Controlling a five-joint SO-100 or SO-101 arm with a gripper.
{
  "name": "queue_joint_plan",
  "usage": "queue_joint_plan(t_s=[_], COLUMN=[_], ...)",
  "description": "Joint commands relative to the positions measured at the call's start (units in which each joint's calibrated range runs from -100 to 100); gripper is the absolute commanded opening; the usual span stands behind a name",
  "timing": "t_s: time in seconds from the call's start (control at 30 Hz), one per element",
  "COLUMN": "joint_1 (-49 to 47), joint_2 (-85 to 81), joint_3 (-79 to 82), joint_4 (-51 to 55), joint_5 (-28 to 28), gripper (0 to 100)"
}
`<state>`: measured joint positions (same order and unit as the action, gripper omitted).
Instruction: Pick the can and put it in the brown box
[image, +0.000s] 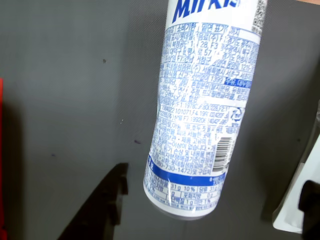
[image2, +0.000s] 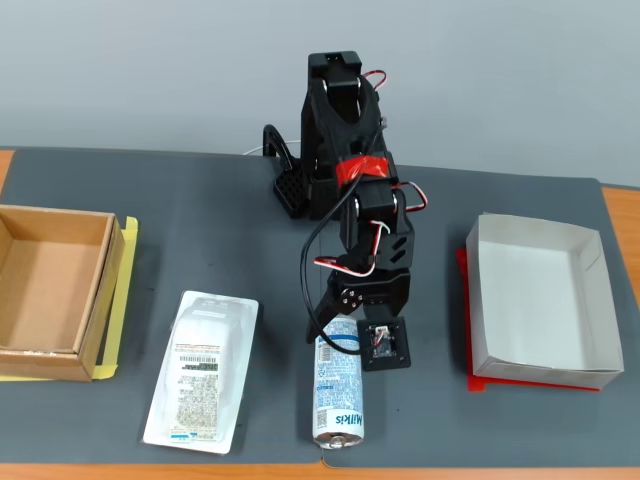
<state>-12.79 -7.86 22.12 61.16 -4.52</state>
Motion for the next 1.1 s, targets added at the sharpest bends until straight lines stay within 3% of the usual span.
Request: queue_joint_plan(t_s=[0.0, 0.33, 1.07], joint_1=[0.0, 0.7, 2.5], joint_2=[1.9, 12.4, 24.5], joint_3=[-5.8, -14.1, -15.0], joint_4=[-0.7, -2.4, -7.8], joint_5=[-0.1, -0.2, -0.1], gripper=[38, 37, 37])
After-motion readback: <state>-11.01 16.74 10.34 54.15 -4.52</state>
